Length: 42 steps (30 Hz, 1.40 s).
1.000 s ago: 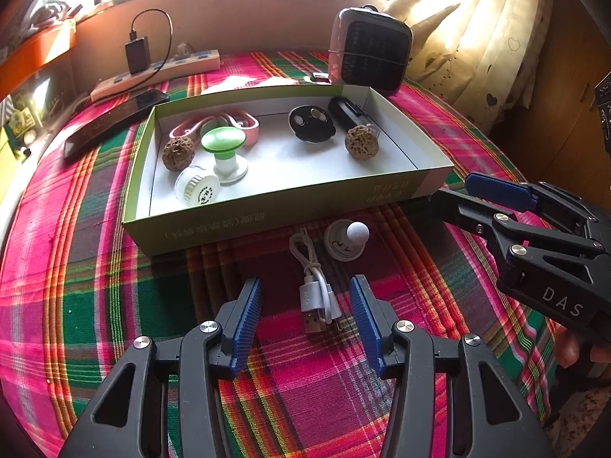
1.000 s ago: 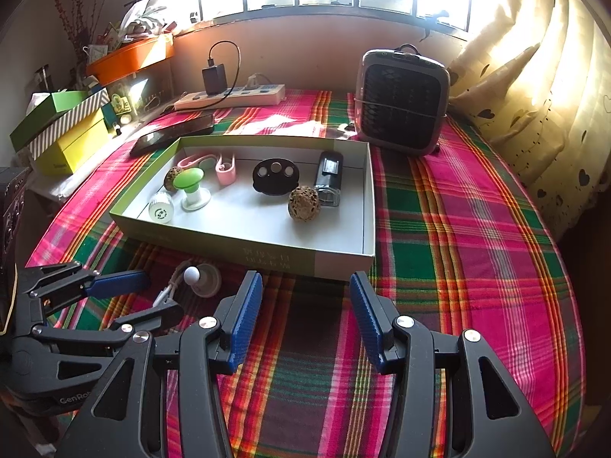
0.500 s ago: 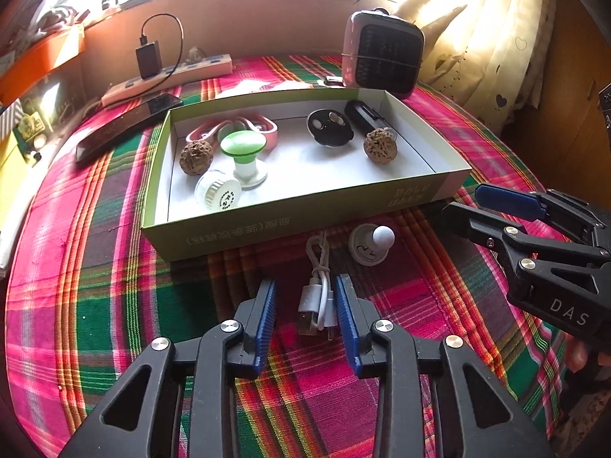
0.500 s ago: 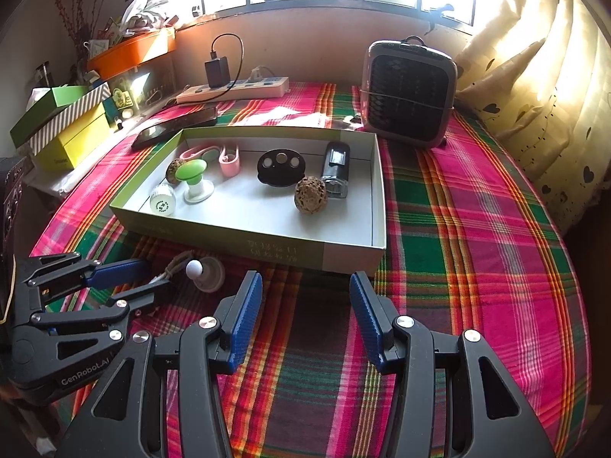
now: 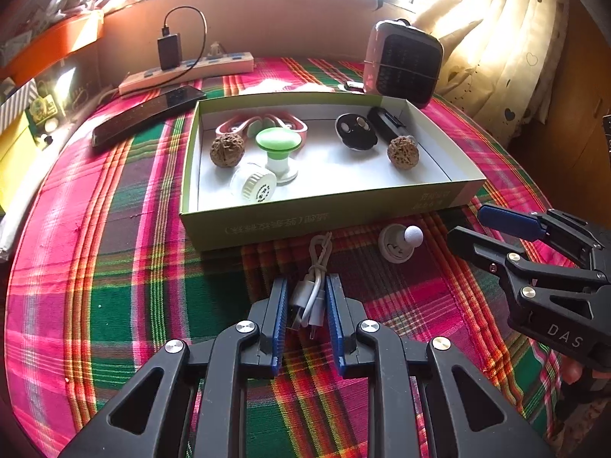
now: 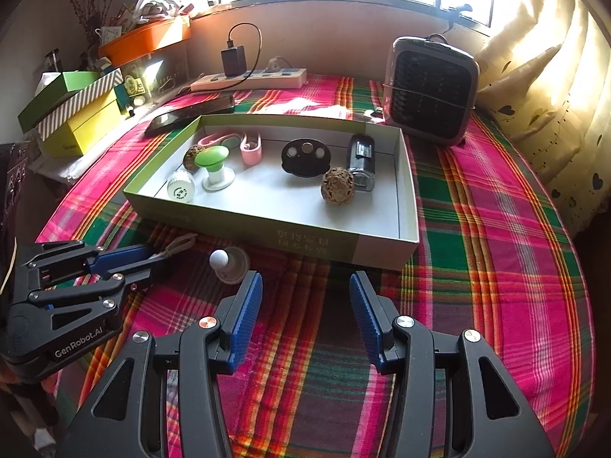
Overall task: Organize objects
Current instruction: 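Close left gripper on white USB cable while right gripper approaches white ball knob, then close right gripper around the white ball-topped knob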
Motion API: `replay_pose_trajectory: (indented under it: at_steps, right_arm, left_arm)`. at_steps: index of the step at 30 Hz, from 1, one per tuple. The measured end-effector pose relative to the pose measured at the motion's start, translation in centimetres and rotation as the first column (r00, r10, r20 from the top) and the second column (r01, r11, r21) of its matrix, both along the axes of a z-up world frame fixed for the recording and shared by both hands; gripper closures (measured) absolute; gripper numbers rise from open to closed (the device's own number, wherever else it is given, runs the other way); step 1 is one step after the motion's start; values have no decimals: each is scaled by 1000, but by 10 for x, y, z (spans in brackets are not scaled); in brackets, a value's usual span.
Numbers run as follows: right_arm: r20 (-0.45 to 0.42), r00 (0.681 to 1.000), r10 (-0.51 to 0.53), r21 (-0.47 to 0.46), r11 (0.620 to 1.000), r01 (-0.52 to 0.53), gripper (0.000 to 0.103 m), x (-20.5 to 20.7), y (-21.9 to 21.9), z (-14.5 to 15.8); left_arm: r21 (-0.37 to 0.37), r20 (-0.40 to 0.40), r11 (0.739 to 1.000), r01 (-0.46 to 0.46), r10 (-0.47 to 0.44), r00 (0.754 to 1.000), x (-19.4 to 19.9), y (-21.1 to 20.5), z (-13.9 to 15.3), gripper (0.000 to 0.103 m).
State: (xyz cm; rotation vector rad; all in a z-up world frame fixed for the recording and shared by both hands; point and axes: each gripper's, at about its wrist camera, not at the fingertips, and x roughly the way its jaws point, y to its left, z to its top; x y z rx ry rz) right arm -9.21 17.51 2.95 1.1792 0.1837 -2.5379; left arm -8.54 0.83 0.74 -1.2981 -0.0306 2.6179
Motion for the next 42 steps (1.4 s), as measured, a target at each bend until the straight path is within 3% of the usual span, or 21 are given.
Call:
replay_pose_trajectory:
  at_steps: [13,34,42]
  right_arm:
    - [34,996,80,13,997,-80,54,0,-33,-14]
    - [23,996,83,19,996,-84,54,-9,-46,-20]
    - [19,998,67,18,998,-67,67,-10,-45,-19]
  left_arm:
    - [25,-6,998,-66,66,998,5,-29,-1,85]
    - [41,-19,998,-53,54,998,4,-33,-2,85]
    - [41,-20,998,-54,55,998,4,-33,-2,85]
